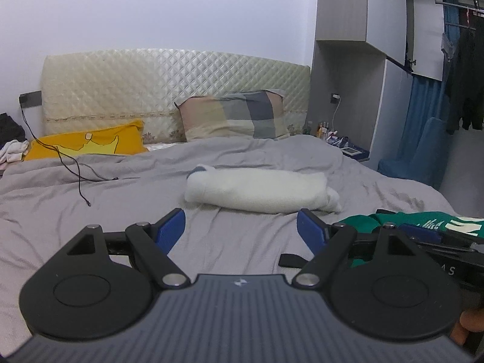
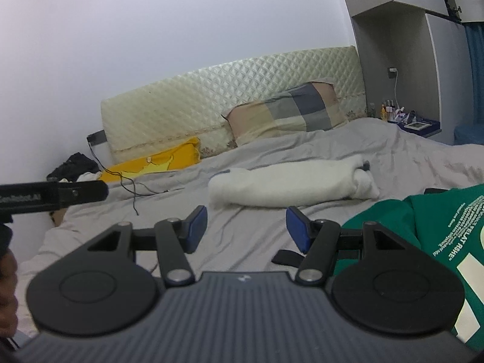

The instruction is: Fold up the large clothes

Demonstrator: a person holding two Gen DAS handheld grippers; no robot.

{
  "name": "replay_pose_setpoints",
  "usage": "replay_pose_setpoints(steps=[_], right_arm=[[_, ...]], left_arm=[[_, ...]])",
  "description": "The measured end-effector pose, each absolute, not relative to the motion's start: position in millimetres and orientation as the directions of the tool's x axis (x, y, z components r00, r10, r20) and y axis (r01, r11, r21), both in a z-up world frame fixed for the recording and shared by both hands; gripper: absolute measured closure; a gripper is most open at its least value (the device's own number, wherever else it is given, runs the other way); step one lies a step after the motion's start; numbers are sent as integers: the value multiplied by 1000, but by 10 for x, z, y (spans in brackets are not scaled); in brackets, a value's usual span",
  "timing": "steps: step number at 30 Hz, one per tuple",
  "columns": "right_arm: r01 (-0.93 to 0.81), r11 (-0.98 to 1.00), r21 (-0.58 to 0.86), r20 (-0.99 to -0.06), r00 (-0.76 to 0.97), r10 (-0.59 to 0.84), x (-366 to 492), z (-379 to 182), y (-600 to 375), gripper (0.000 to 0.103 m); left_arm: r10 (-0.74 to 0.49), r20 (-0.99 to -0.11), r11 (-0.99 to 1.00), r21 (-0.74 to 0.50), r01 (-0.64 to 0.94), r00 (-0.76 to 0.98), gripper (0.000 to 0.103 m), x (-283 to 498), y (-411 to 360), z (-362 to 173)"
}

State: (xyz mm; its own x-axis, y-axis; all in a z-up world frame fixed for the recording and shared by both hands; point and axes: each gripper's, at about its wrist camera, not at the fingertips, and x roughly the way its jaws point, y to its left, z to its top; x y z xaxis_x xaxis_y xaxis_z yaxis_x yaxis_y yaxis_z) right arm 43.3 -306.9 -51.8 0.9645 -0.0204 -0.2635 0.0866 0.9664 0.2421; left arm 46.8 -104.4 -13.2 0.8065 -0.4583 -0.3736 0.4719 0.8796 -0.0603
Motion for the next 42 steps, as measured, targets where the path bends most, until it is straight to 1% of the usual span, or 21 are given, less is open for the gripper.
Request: replay_pose_setpoints(steps=[4,10,14,19,25,28,31,33,35,42], right_arm=[[87,971,224,-270,963,-24,447,-574,-3014,41],[76,975,209,-278,960,-16,512,-668,-2963,41],[76,977,201,-293,956,-14,569,-782,-2951,41],[86,976,199,-309,951,-21,648,-862,-2992,41],[90,973,213,-294,955,-23,664,-831,-3040,40],[96,972,213,-290,957,-31,676,-804,-3063,39],[104,972,209,-288,957,-41,686,-801,-3083,23],[105,972,209,-290,956,-41,704,-809,-3092,7],[121,974,193,-299,953,-59,727,-815,-3086,0],[134,970,201,-306,950,-68,747,-820,-3107,0]], left_arm=[[-462,-391,879,-82,470,796,19,489,-1000,-231],[-431,-395,893,-58,446,811,19,507,-967,-323],[-426,-404,896,-64,440,809,18,565,-957,-398],[-412,-420,899,-42,436,809,13,644,-1023,-524],[-420,-446,897,-70,437,790,5,754,-1076,-655],[-413,-455,900,-72,430,789,2,807,-1096,-692],[-398,-457,907,-66,416,796,1,824,-1111,-706],[-393,-456,910,-69,408,799,0,832,-1109,-705],[-391,-454,912,-71,405,801,0,827,-1121,-704],[-367,-444,922,-58,383,818,0,798,-1124,-693]])
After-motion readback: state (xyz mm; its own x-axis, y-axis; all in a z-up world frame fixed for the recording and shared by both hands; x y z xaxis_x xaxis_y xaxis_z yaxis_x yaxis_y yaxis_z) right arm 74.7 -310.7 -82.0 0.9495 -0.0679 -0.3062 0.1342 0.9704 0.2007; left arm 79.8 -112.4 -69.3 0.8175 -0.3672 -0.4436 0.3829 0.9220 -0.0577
